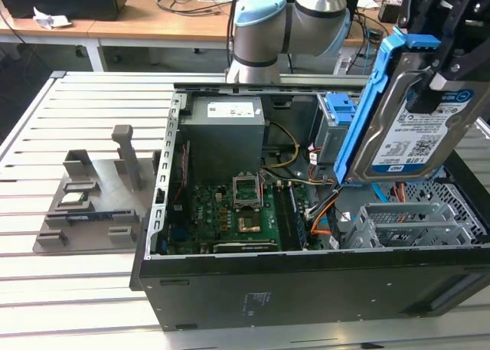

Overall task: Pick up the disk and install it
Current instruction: 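Pick up the disk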

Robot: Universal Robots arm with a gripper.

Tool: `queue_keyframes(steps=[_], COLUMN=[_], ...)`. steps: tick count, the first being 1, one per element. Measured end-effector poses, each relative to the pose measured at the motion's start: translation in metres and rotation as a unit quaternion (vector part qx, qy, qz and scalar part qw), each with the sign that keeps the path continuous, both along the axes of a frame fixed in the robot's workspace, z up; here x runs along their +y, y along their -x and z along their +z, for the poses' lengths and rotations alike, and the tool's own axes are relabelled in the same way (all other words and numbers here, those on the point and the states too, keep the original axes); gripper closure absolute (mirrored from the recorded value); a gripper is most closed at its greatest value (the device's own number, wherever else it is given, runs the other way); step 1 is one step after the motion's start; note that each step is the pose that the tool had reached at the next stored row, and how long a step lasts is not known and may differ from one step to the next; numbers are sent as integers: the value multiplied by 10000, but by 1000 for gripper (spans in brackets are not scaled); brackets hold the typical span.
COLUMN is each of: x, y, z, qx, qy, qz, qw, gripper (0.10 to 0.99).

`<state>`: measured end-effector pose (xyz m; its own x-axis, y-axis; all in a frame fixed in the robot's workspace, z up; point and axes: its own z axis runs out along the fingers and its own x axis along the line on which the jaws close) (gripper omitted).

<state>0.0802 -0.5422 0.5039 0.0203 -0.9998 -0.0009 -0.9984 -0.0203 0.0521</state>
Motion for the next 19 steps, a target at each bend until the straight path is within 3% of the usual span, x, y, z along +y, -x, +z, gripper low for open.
queue_keyframes(steps=[6, 19], x=[-1, -1], y=[-112, -149], z=[-123, -401], qx=[13, 16], qy=[0, 0], qz=[0, 0], qw=[10000, 10000], gripper=[722, 722])
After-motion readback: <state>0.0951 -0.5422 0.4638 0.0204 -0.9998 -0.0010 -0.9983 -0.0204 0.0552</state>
